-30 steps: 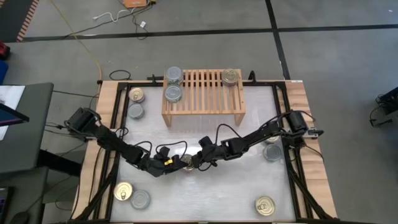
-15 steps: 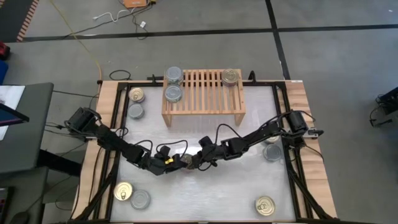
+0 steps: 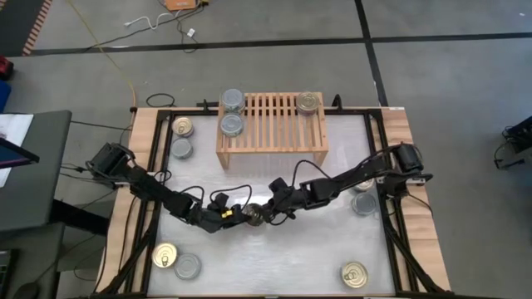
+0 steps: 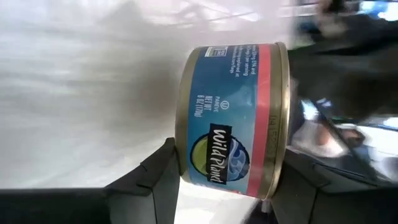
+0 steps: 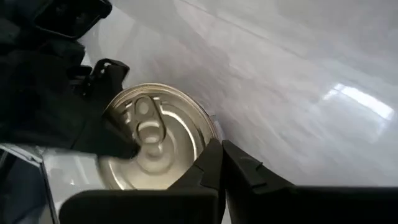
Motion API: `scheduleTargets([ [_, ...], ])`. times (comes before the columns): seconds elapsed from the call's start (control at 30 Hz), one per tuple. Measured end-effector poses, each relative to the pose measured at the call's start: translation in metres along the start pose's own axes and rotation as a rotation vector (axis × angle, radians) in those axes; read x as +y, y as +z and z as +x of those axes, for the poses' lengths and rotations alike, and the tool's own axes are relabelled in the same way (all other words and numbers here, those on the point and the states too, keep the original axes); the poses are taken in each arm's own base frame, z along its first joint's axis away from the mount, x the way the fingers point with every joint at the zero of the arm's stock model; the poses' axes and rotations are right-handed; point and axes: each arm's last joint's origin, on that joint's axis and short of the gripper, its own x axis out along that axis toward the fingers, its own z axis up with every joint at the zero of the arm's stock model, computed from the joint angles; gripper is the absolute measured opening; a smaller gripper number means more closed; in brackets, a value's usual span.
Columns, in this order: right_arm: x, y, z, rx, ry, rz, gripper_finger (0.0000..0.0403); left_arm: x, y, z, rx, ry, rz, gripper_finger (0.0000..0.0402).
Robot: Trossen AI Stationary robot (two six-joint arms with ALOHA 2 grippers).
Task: Stack canned seafood by type on shelf
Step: Stack the blue tuna can on top of the blue tuna can on the shelf
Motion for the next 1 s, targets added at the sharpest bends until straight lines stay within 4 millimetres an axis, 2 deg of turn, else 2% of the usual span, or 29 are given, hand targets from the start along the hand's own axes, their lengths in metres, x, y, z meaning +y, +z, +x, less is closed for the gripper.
scheduleTargets([
  [0.13, 0.001, 0.003, -0.011, 0.007, -0.028, -0.007, 0.0033, 0.002, 0.000, 0.000, 0.007, 0.012, 0.012, 0.0187],
  [0.33, 0.002, 0.001, -0.014, 0.017, -0.033, -0.033, 0.0033, 0.001, 0.000, 0.000, 0.004, 0.004, 0.015, 0.0187],
  [0.43, -0.003, -0.006, -0.015, 0.080, -0.082, -0.059, 0.0033, -0.002, -0.001, 0.000, 0.014, -0.026, 0.016, 0.0187],
  [0.77, -0.019, -0.041, -0.044, 0.283, -0.372, -0.149, 0.0030, -0.014, -0.002, -0.001, 0.034, -0.139, 0.023, 0.0186],
  [1.0, -0.023, -0.078, -0.057, 0.272, -0.446, -0.185, 0.0027, -0.053, 0.009, 0.003, 0.022, -0.302, 0.086, 0.0186],
])
